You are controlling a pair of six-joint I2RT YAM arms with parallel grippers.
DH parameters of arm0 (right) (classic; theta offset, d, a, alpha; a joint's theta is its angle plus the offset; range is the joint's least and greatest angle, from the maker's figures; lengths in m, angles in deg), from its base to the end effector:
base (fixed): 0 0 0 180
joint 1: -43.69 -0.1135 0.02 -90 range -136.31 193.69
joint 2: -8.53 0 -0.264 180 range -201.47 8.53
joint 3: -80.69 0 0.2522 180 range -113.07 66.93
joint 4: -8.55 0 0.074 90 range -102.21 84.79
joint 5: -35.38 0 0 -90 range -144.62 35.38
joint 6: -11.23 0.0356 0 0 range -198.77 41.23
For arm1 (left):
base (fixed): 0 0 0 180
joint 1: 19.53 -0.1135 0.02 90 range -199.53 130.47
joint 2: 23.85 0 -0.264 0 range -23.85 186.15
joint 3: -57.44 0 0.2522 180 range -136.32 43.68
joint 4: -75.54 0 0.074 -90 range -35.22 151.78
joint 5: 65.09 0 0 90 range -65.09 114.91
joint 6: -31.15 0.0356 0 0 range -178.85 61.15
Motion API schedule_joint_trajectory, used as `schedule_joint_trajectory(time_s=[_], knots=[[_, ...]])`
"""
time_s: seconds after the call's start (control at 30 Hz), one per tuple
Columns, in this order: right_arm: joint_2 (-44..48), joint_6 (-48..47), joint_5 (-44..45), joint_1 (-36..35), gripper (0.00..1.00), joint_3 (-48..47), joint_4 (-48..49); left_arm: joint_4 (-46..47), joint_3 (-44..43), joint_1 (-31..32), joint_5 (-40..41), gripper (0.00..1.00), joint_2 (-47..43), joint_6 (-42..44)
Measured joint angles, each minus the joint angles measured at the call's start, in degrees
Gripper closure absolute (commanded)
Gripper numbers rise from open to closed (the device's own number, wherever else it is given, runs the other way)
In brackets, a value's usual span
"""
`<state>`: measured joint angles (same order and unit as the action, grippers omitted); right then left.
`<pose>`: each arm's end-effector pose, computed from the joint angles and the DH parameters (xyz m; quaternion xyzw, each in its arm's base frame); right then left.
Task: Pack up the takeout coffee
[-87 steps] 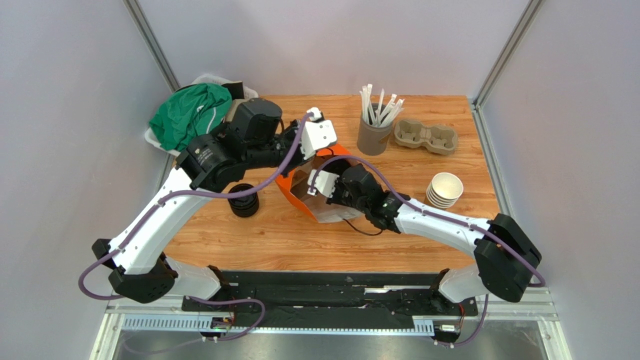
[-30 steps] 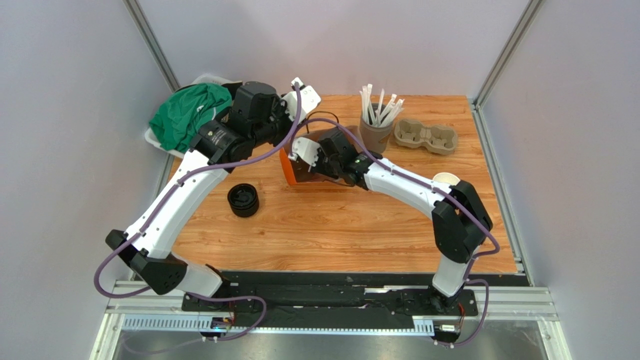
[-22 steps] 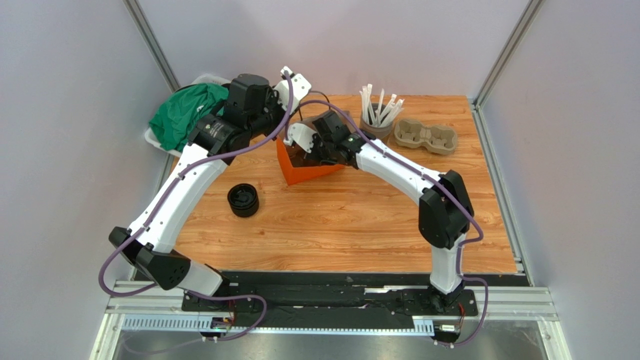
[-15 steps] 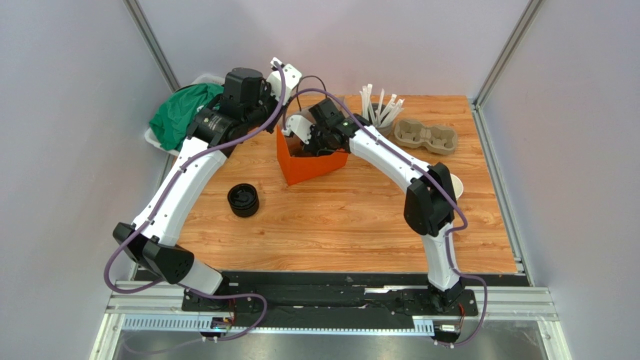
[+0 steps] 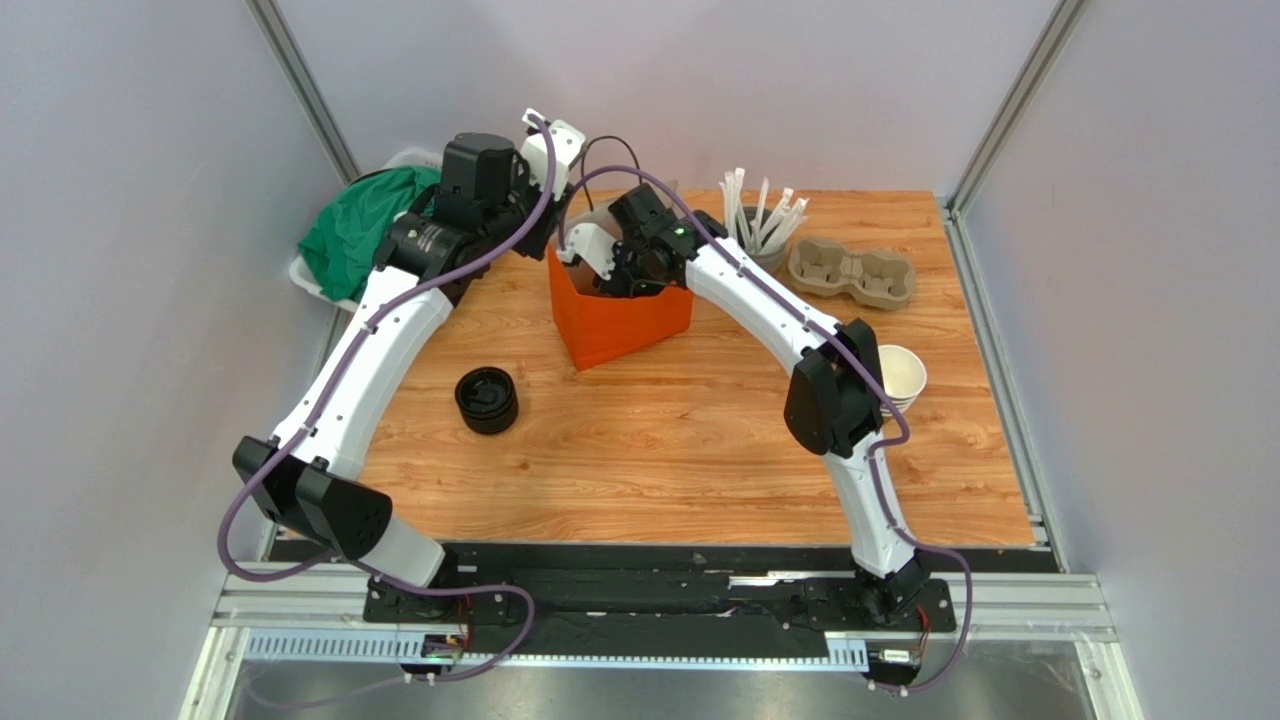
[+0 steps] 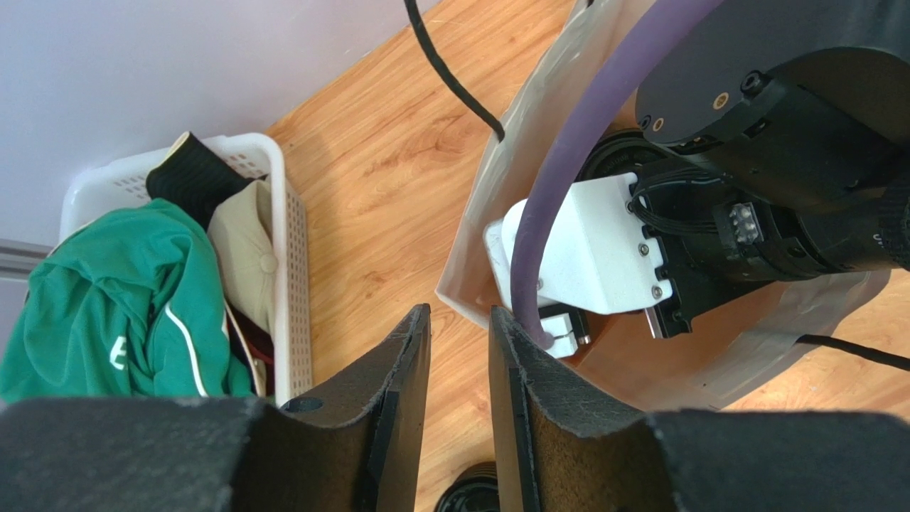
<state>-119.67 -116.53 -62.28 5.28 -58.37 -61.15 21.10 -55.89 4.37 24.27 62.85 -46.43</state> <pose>0.3790 0.3066 0.2750 -0.6070 0.7454 0.0659 0.2676 0.2990 -0.1329 0.4390 0.2696 0.8127 -0.0564 0.5134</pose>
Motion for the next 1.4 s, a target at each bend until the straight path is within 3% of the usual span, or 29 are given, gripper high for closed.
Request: schedule_joint_trajectory(time_s=[0.53, 0.63, 0.67, 1.0, 1.03, 1.13, 1.2, 1.4], knots=[[0.4, 0.4, 3.3, 0.1, 0.46, 0.0, 1.8, 2.4, 2.6, -0.4, -1.2, 0.64, 0.0, -2.0], [1.0, 0.4, 4.2, 0.3, 0.45, 0.0, 2.3, 2.4, 2.6, -0.4, -1.7, 0.64, 0.0, -2.3], [1.2, 0.5, 4.5, 0.3, 0.39, 0.0, 2.5, 2.5, 2.7, -0.4, -1.9, 0.64, 0.0, -2.4], [4.5, 1.9, 8.1, 0.6, 0.36, 0.0, 6.3, 2.8, 3.6, -0.7, -2.6, 0.64, 0.0, -3.2], [4.9, 2.1, 8.7, 0.7, 0.27, 0.0, 7.1, 2.9, 3.6, -0.7, -2.9, 0.64, 0.0, -3.2], [6.1, 3.2, 10.7, 0.7, 0.26, 0.0, 9.5, 2.9, 3.8, -0.6, -3.4, 0.64, 0.0, -3.4], [6.9, 3.8, 12.1, 0.7, 0.18, 0.0, 11.1, 2.9, 4.1, -0.6, -3.7, 0.64, 0.0, -3.4], [10.7, 5.6, 15.9, 1.1, 0.17, 0.8, 14.9, 3.9, 5.9, -0.6, -4.8, 0.6, -0.4, -3.8]])
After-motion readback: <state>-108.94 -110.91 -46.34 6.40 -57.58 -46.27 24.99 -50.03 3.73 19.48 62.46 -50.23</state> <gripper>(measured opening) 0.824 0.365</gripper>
